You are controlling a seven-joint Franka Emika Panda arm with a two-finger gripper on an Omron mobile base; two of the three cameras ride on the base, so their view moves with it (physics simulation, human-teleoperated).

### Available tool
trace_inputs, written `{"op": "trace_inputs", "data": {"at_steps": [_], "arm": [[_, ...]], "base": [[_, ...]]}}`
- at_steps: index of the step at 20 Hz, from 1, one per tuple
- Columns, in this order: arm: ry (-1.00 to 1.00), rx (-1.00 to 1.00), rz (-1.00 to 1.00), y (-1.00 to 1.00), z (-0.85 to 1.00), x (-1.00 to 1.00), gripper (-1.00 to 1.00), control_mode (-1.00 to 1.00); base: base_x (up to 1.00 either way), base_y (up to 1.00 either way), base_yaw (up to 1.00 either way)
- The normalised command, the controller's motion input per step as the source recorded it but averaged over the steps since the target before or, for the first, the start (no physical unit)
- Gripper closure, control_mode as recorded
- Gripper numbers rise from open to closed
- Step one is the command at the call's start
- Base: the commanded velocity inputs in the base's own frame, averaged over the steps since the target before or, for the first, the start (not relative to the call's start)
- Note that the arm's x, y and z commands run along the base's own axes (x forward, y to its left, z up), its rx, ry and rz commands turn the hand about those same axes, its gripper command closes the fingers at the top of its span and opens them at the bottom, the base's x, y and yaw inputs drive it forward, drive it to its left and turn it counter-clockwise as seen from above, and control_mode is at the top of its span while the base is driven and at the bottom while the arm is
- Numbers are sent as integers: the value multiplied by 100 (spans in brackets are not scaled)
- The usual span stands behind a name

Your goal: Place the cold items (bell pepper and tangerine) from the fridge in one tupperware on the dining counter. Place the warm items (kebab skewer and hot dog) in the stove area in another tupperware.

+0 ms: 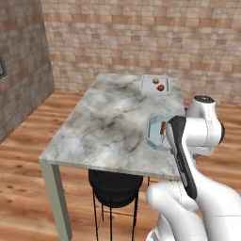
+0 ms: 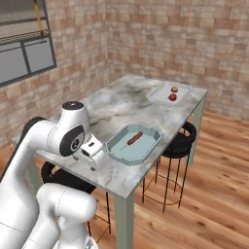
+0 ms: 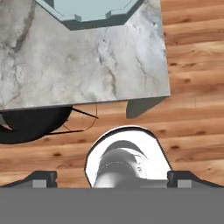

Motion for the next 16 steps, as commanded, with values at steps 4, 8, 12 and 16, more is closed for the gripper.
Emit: {"op": "trace_inputs", "data": {"at_steps": [4,8,12,16], "arm": [[0,0,0,0,0,0,-100,100],[0,0,0,0,0,0,-100,100],[0,0,0,0,0,0,-100,100],[0,0,0,0,0,0,-100,100]], "base": [[-85,37,-8],[-97,28,-24],[-98,24,-40],[-100,20,-56]]}}
